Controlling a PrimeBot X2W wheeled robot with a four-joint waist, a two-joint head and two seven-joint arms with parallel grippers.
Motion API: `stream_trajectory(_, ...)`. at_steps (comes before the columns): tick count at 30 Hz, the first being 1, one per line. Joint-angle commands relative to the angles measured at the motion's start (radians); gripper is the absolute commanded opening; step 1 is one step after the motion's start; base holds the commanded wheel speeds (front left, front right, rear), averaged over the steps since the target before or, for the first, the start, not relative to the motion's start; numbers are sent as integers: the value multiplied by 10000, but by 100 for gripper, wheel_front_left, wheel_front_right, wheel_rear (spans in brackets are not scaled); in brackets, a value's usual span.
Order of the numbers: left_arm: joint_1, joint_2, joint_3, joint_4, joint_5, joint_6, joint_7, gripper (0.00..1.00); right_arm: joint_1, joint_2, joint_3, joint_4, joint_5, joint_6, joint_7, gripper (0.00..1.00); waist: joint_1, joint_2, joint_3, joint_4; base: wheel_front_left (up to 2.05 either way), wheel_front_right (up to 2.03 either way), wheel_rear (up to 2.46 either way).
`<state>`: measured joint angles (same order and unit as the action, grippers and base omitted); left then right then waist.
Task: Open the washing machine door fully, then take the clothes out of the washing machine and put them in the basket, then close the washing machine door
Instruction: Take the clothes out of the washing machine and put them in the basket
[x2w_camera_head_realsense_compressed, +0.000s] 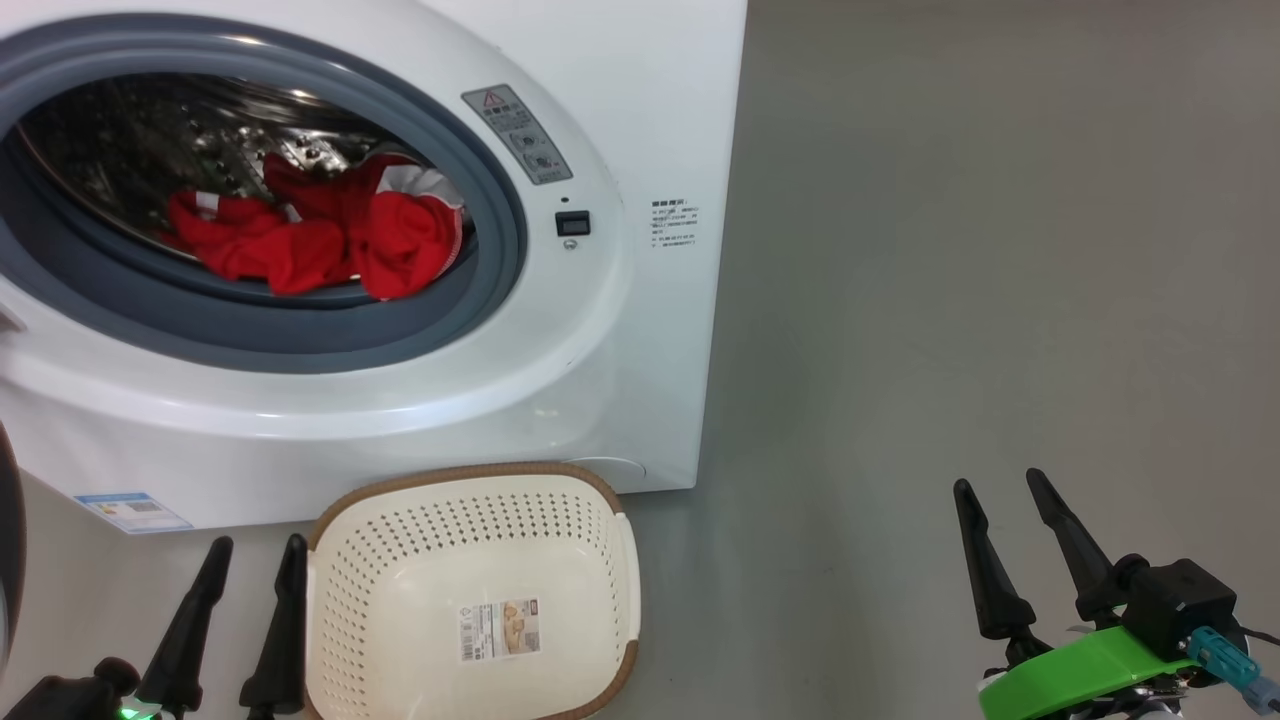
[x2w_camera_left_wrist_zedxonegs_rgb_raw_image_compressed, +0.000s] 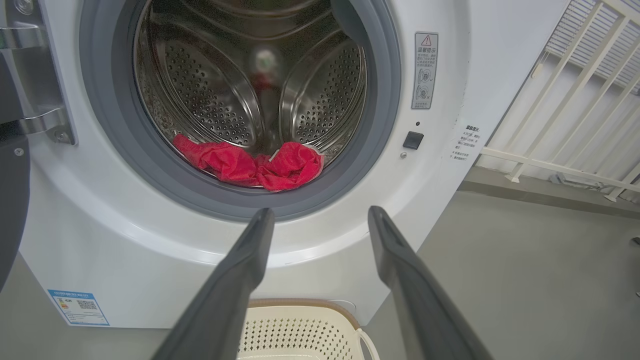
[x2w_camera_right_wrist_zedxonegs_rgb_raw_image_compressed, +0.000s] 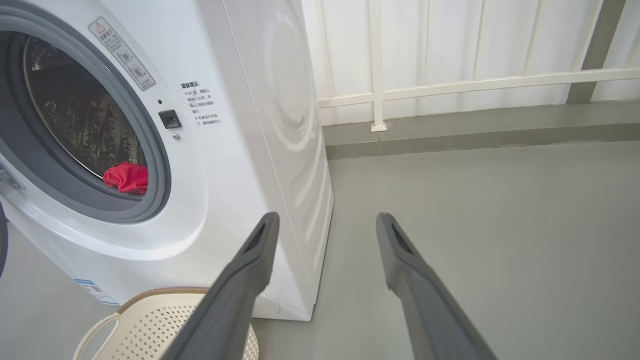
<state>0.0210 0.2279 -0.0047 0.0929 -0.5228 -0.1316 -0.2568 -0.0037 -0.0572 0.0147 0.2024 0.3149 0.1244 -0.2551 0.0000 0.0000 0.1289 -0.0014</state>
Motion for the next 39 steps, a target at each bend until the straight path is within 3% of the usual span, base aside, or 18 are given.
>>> stream_trajectory(1, -333, 193, 376, -139, 66, 10, -49, 100, -242, -48, 234, -239, -33, 63, -67, 100, 0, 0, 41, 14, 0, 0, 0)
stream_trajectory(12, -746, 201, 387, 257, 136, 10, -49, 100, -421, 3, 263, -309, -89, 63, -67, 100, 0, 0, 473, -11, 0, 0, 0)
stream_trajectory(20, -2582, 582, 147, 1305, 435, 10, -49, 100, -727, 54, 329, -365, -187, 63, -67, 100, 0, 0, 1248, -79, 0, 0, 0)
stream_trajectory(31, -7351, 1552, -1202, 5711, 363, 10, 44, 100, -1365, 68, 751, -504, 104, 63, -67, 100, 0, 0, 2678, -546, 0, 0, 0)
stream_trajectory(39, -9705, 2170, -2040, 8077, -91, 10, 73, 100, -1613, 69, 831, -693, 258, 63, -67, 100, 0, 0, 3529, -913, 0, 0, 0)
